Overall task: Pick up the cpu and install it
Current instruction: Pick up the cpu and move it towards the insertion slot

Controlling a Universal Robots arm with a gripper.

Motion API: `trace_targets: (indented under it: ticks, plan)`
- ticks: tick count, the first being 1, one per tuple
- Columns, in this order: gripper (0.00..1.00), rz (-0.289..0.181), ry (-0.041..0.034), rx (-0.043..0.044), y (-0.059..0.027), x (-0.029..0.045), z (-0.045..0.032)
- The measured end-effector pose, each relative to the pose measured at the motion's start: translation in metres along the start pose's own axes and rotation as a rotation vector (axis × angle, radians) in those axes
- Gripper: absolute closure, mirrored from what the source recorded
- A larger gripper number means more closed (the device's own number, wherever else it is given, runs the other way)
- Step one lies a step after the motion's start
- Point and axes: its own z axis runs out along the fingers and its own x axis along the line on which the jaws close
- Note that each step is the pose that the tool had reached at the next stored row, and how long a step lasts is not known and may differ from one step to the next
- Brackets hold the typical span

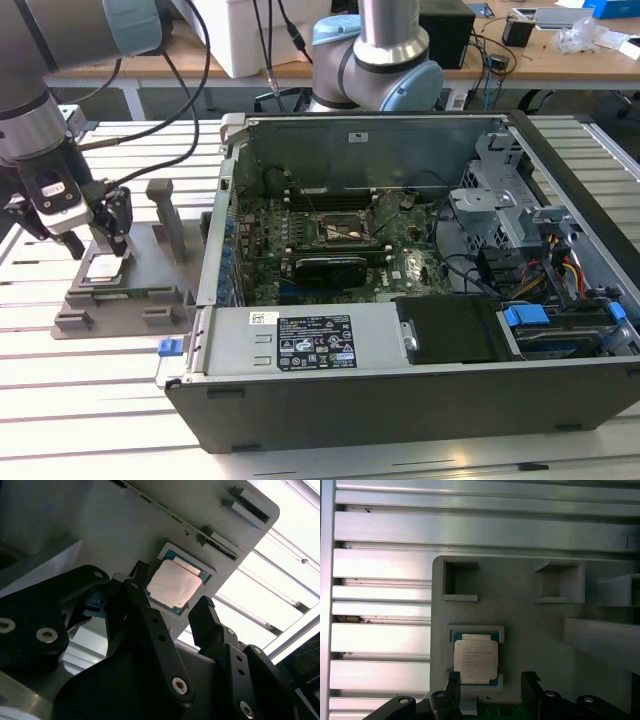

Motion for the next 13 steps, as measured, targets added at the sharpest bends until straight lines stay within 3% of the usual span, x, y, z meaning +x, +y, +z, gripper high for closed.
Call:
trace_targets:
  ticks: [13]
  plan:
    - [0.40,-0.016,0.0000,-0.0005,0.0073,0.0098,0.0359]
